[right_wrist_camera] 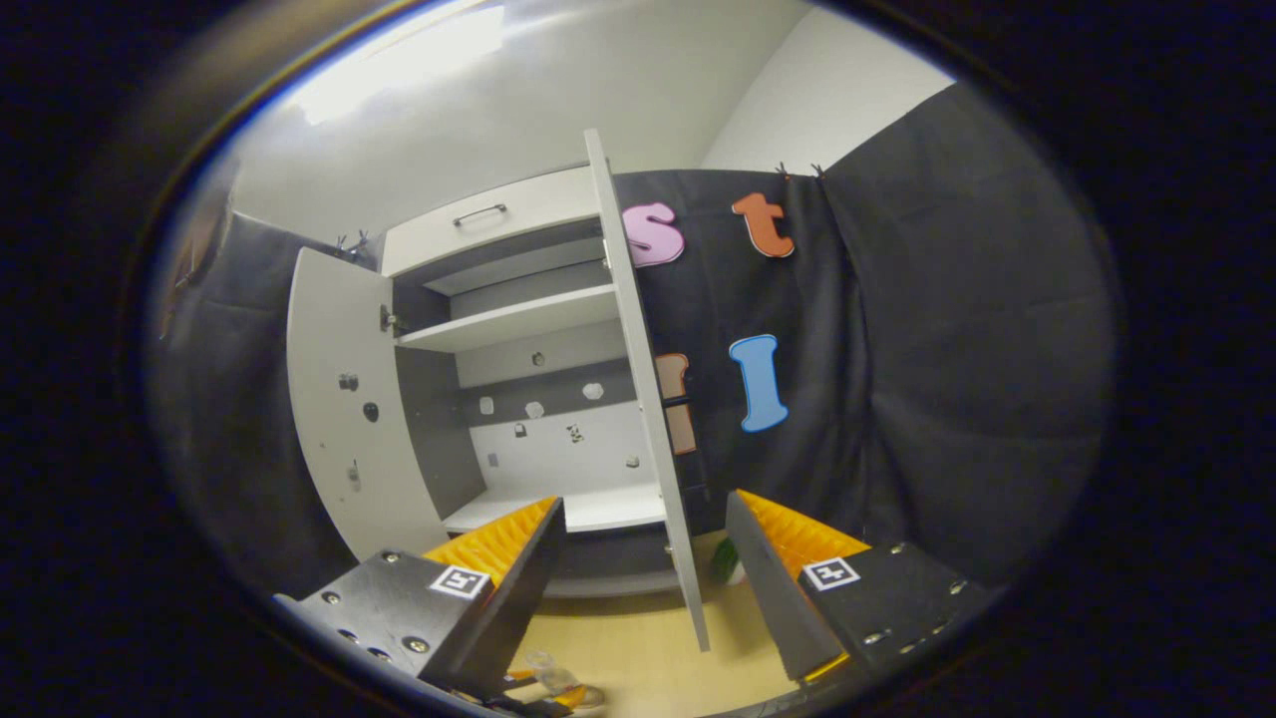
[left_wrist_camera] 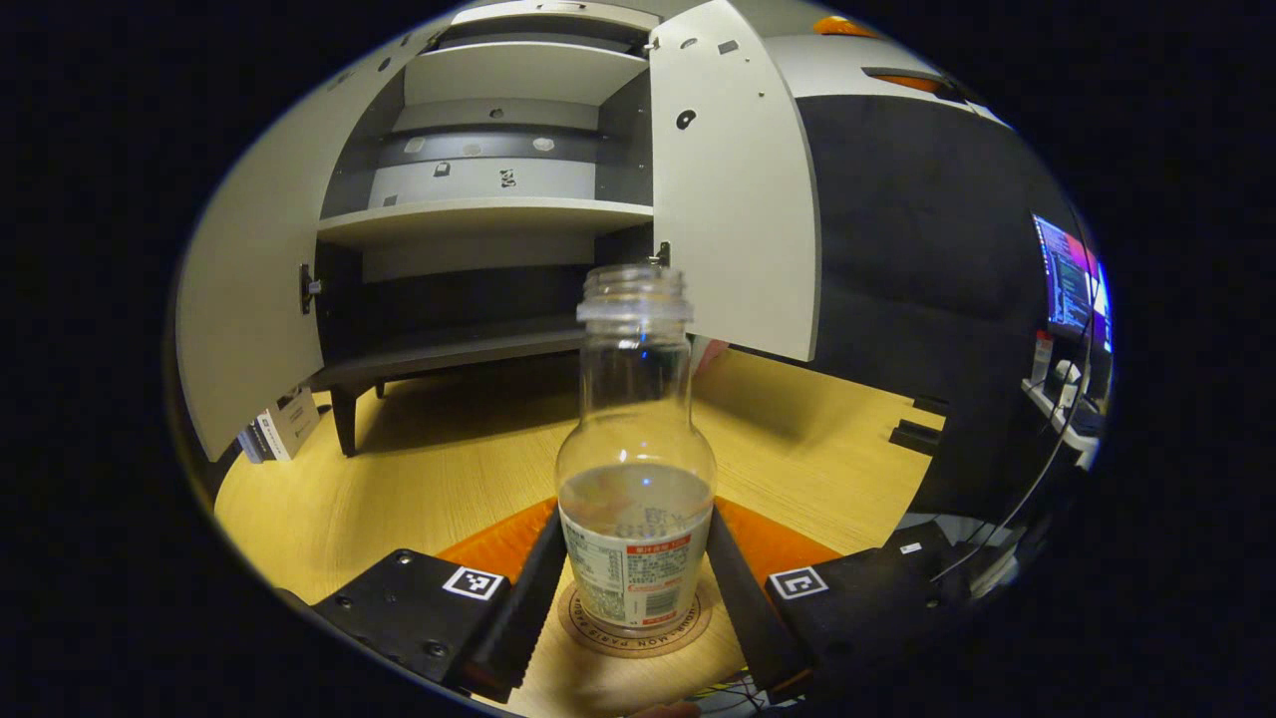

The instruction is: Grasp the bottle in the cabinet with the left hand and place it on the coaster, then close the right door with the right hand and the left door with the left hand.

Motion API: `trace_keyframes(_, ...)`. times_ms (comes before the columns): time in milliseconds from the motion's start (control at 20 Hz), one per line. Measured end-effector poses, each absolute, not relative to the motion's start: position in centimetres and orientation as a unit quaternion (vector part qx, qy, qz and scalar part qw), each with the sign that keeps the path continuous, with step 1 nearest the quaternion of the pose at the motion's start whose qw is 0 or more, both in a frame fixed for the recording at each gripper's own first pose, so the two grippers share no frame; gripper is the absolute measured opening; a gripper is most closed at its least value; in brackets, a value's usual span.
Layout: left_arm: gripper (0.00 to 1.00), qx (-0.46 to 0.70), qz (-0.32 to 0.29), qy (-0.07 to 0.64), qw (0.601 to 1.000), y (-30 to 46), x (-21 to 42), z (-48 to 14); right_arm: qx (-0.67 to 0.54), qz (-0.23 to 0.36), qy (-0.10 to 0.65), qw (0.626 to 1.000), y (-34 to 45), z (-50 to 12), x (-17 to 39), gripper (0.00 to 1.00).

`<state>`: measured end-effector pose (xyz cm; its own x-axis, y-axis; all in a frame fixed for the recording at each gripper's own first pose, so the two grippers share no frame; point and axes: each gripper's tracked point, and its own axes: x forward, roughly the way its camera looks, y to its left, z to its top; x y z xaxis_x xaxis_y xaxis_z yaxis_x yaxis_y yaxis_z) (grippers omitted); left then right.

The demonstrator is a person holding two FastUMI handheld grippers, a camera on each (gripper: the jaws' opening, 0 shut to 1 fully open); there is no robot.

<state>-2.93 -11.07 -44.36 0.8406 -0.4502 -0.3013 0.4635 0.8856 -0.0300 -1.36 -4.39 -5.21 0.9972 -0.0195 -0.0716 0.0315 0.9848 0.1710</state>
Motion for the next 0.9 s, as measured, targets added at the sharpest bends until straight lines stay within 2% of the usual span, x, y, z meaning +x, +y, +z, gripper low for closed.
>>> trace_keyframes(100,0.83,0.049,-0.214,0.170,0.961,-10.0,-2.8,-45.9,0.090,-0.010,0.035,0.995,-4.3,-5.3,-1.3,0.98)
trace_keyframes(150,0.87,0.069,-0.199,0.190,0.959,-9.2,-2.9,-46.7,0.089,-0.013,0.036,0.995,-4.5,-5.4,-1.3,0.98)
trace_keyframes(200,0.96,0.076,-0.197,0.199,0.957,-9.1,-3.1,-47.0,0.087,-0.016,0.034,0.995,-5.0,-5.2,-1.1,0.98)
trace_keyframes(250,0.98,0.072,-0.195,0.204,0.957,-9.0,-3.3,-46.7,0.086,-0.016,0.030,0.996,-5.2,-5.1,-1.3,0.98)
trace_keyframes(500,0.98,0.028,-0.221,0.197,0.955,-9.9,-4.3,-42.2,0.077,-0.030,0.018,0.996,-8.0,-4.9,-2.1,0.98)
trace_keyframes(700,0.98,0.028,-0.199,0.194,0.960,-8.2,-4.3,-37.3,0.052,-0.045,0.006,0.998,-10.8,-4.7,-1.4,0.98)
trace_keyframes(900,0.98,0.027,-0.189,0.167,0.967,-6.6,-4.5,-29.7,0.008,-0.060,0.007,0.998,-14.2,-5.3,0.9,0.98)
